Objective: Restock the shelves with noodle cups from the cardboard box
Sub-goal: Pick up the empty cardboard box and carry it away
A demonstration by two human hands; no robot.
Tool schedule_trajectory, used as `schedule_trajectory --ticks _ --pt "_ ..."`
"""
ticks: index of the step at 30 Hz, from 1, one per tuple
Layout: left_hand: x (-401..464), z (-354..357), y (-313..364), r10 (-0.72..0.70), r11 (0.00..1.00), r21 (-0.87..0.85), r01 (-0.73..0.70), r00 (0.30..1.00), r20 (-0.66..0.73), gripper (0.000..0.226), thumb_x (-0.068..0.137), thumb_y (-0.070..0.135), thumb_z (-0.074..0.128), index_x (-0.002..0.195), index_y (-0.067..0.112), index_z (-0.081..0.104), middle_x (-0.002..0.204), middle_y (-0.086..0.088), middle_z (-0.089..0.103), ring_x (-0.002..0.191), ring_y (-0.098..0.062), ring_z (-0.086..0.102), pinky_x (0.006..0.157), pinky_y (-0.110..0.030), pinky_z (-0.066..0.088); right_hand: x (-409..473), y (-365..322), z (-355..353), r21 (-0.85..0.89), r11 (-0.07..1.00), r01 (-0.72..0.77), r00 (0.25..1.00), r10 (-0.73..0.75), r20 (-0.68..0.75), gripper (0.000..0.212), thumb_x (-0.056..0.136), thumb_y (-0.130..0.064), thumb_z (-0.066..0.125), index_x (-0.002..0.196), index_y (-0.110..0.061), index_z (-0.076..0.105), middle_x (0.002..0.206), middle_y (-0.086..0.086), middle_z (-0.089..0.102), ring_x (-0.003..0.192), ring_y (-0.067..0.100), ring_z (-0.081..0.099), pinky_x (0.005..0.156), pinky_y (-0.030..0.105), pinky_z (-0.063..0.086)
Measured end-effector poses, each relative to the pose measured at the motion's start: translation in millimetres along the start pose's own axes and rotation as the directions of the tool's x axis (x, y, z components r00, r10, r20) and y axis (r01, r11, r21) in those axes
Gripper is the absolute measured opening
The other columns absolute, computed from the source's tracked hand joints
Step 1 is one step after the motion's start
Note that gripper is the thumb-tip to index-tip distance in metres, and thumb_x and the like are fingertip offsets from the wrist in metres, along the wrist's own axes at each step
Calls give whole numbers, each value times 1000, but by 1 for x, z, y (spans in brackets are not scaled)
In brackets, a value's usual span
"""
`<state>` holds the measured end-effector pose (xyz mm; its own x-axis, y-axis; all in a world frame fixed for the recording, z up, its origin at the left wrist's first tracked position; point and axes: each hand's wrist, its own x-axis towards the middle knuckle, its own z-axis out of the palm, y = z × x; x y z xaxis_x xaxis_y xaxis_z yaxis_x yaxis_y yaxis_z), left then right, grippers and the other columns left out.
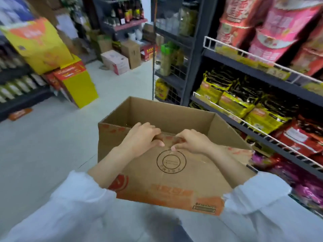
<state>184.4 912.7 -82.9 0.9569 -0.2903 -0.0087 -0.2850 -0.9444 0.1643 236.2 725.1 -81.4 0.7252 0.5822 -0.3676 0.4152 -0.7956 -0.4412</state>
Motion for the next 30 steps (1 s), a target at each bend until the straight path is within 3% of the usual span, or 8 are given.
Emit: schedule_trajectory --ticks 4,8,12,16,18,20,24,30 --pt "16 -7 -110 -195 981 -21 195 981 -1 36 86 56 52 94 22 62 84 10 53 95 -15 52 76 -28 31 128 -49 -15 -71 986 150 986 -144 87 25 82 -47 64 102 -32 67 86 -8 59 84 14 52 60 30 36" --pt "38 -23 -218 -394 911 -110 396 918 40 31 84 51 59 84 20 59 81 6 57 89 -17 54 69 -29 36 253 -107 -39 -119 944 308 940 -282 192 21 83 -45 64 101 -33 68 85 -11 58 90 15 57 67 29 37" --pt "58 -47 -324 -538 817 -171 551 835 118 20 85 37 62 99 22 62 93 -2 60 92 -19 55 71 -25 36 370 -165 -63 -168 894 415 891 -363 271 21 83 -46 63 101 -35 67 96 -7 65 99 18 59 72 29 37" --pt "78 -58 -425 -623 755 -180 630 776 99 20 88 33 61 104 21 62 99 -2 62 96 -21 57 79 -31 44 480 -223 -79 -256 810 528 839 -450 307 20 84 -48 61 100 -35 65 101 -6 67 98 20 61 69 28 37" --pt "91 -60 -478 -660 729 -167 664 746 88 19 89 33 60 103 20 61 101 -3 62 98 -21 57 80 -31 42 537 -250 -84 -295 777 556 823 -466 324 11 85 -48 60 85 -37 61 98 -5 67 97 21 61 67 28 36" --pt "107 -62 -533 -686 710 -158 687 724 68 18 90 33 58 101 19 60 104 -4 63 100 -22 56 83 -32 42 596 -277 -89 -316 760 568 816 -467 342 18 85 -47 60 73 -35 54 97 -4 68 98 22 61 68 28 37" --pt "140 -74 -643 -732 666 -154 730 679 55 17 91 32 58 101 19 59 104 -2 64 102 -21 57 87 -34 45 710 -335 -97 -369 733 572 817 -464 343 23 85 -48 59 97 -28 64 104 0 68 103 24 61 75 32 44" --pt "198 -90 -799 -760 647 -53 761 649 34 17 91 32 56 102 19 58 106 -4 65 103 -24 57 89 -37 45 868 -396 -113 -404 726 556 830 -469 300 22 88 -46 57 100 -30 65 105 1 69 103 25 62 80 32 47"
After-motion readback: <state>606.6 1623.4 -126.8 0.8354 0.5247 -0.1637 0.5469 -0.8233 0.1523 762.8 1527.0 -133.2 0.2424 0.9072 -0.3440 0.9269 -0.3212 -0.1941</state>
